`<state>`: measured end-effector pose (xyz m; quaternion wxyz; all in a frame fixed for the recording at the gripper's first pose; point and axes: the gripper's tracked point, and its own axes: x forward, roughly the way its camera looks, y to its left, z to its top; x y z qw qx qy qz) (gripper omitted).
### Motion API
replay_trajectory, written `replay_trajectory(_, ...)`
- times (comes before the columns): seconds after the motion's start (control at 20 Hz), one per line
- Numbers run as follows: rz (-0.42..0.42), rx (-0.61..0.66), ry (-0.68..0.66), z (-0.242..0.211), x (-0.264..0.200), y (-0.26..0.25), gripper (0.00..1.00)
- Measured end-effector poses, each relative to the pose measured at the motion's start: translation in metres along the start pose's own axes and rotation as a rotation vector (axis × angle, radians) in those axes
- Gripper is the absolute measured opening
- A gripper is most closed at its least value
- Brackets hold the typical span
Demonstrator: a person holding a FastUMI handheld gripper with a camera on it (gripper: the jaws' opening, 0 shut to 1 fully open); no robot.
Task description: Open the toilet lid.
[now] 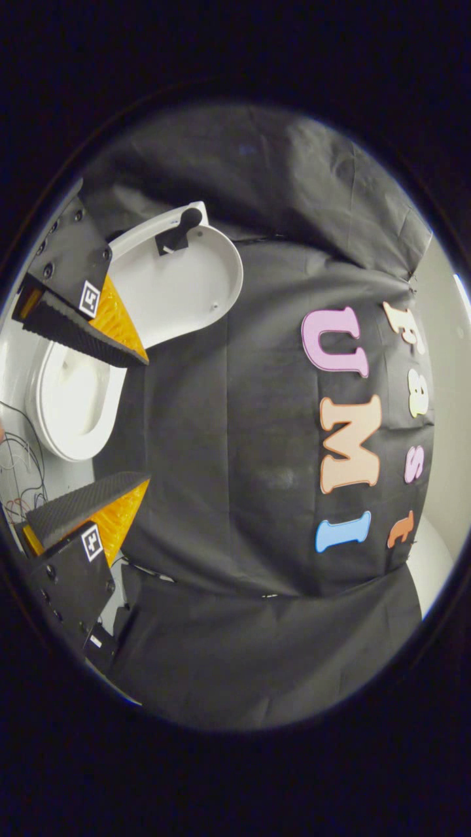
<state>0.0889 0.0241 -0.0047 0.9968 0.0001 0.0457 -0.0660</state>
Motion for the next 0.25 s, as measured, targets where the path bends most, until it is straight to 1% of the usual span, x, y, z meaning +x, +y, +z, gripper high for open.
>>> replay_trajectory(0.15, -0.012, -0.016, 0.029, -0.010, 0.000, -0.012, 0.98)
replay_trajectory(0.25, -0.005, -0.010, 0.034, -0.012, -0.004, -0.014, 0.98)
